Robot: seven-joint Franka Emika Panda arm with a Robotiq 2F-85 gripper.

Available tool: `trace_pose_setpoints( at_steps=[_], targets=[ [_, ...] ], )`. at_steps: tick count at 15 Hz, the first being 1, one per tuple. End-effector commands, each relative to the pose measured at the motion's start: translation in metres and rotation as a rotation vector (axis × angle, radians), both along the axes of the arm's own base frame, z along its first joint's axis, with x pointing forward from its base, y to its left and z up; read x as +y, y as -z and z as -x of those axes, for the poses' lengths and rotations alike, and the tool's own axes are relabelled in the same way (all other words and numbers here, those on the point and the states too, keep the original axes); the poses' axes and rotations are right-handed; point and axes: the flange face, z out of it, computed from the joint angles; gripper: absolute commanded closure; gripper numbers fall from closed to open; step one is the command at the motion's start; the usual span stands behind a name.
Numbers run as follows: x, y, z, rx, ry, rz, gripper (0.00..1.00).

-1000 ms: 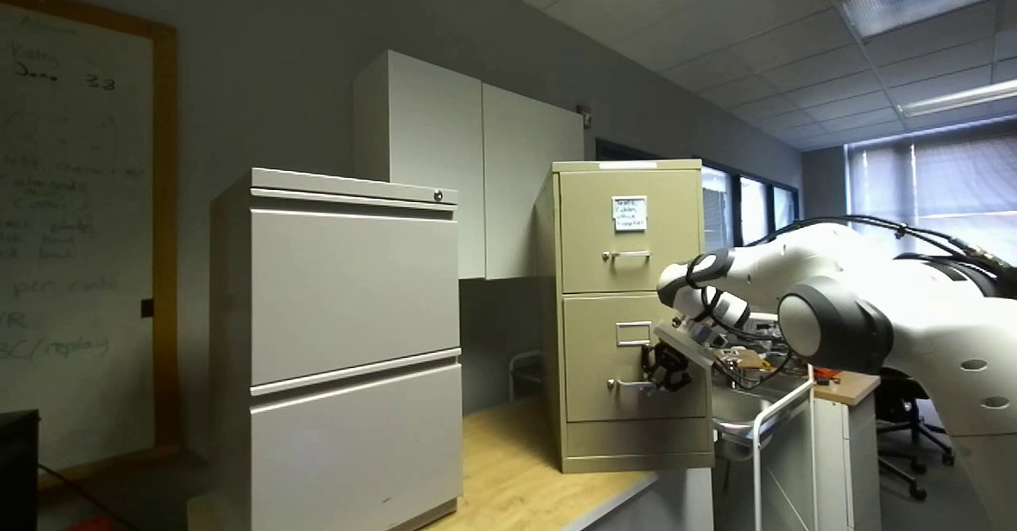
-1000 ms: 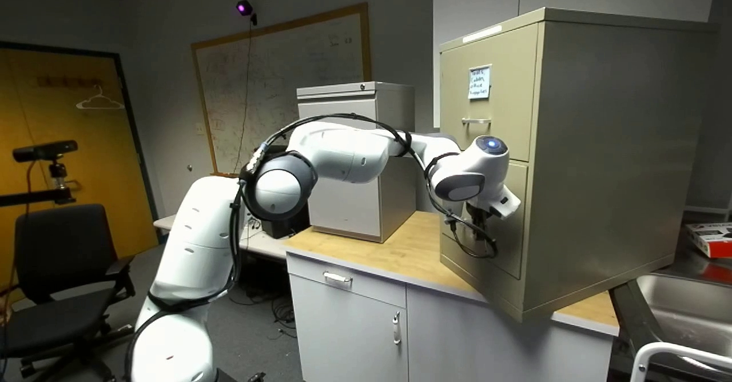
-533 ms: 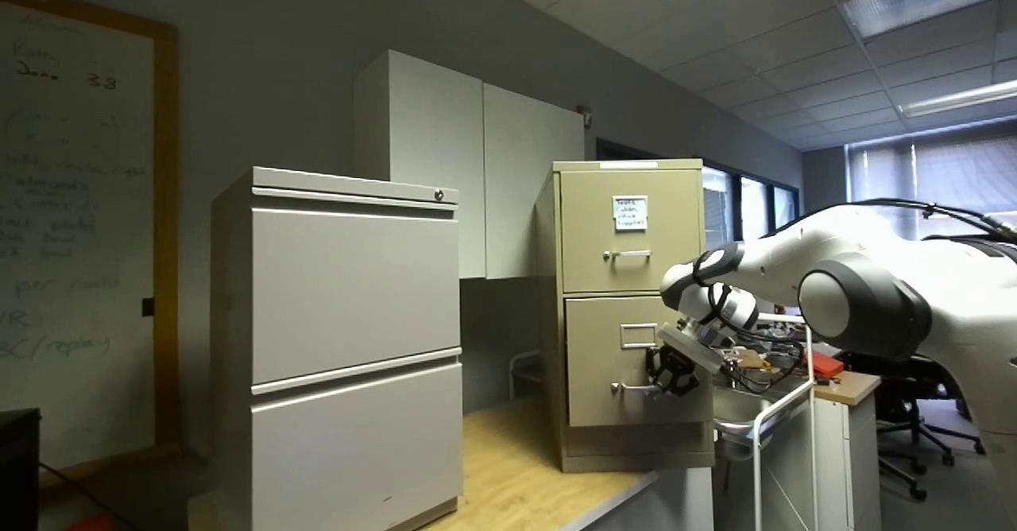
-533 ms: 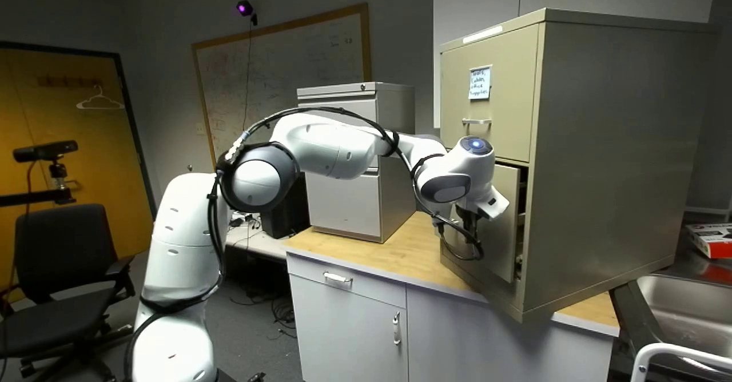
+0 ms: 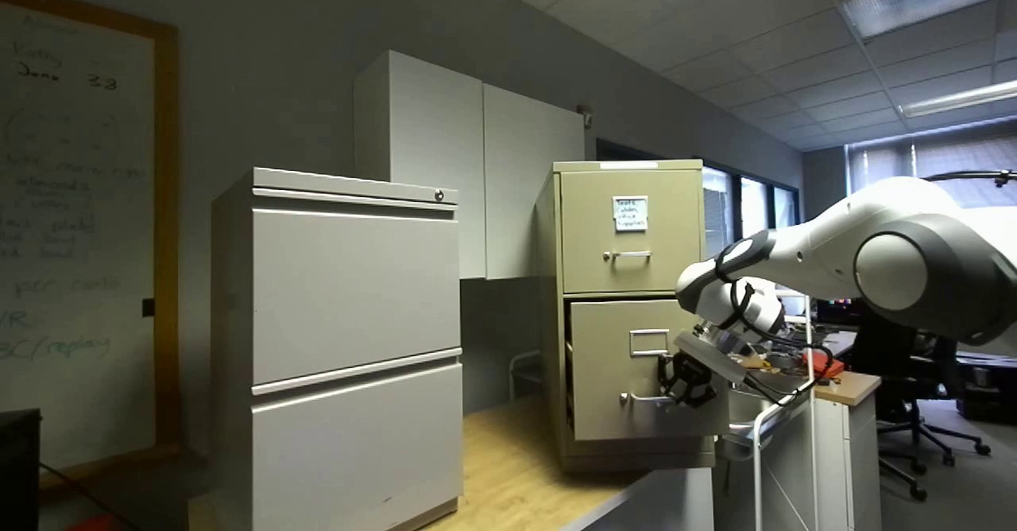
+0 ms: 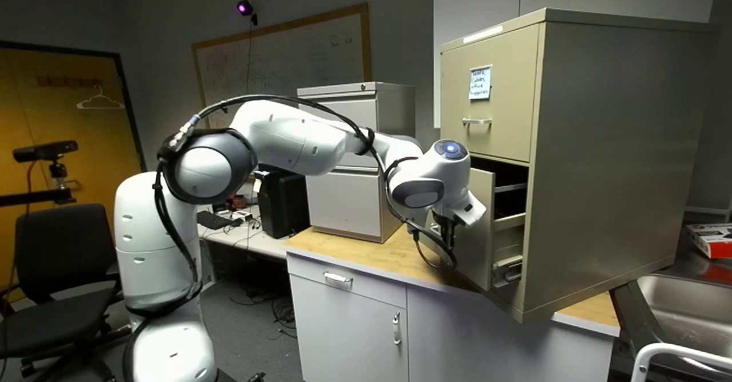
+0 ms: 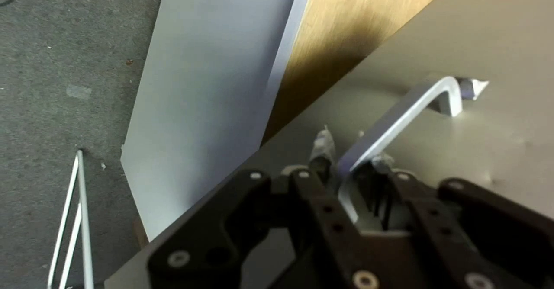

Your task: Open the bottom drawer of the cabinet to the right

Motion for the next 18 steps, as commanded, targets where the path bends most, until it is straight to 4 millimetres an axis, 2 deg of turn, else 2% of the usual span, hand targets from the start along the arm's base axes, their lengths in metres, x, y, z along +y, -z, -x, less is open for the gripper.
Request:
trace_pose_setpoints(
  at_steps=[1, 9, 15, 16, 17, 18],
  targets=[
    [0.047, 0.024, 0.049, 0.076, -0.14, 0.0, 0.95],
    [0.1, 0.032, 0.125, 0.086, -0.186, 0.025, 0.95],
    [0.15, 0.041, 0.183, 0.091, -0.253, 0.062, 0.95],
    [0.156, 0.041, 0.191, 0.086, -0.26, 0.064, 0.56],
    [0.16, 0.04, 0.196, 0.082, -0.265, 0.072, 0.56],
    [0.164, 0.037, 0.2, 0.084, -0.275, 0.101, 0.5]
  ],
)
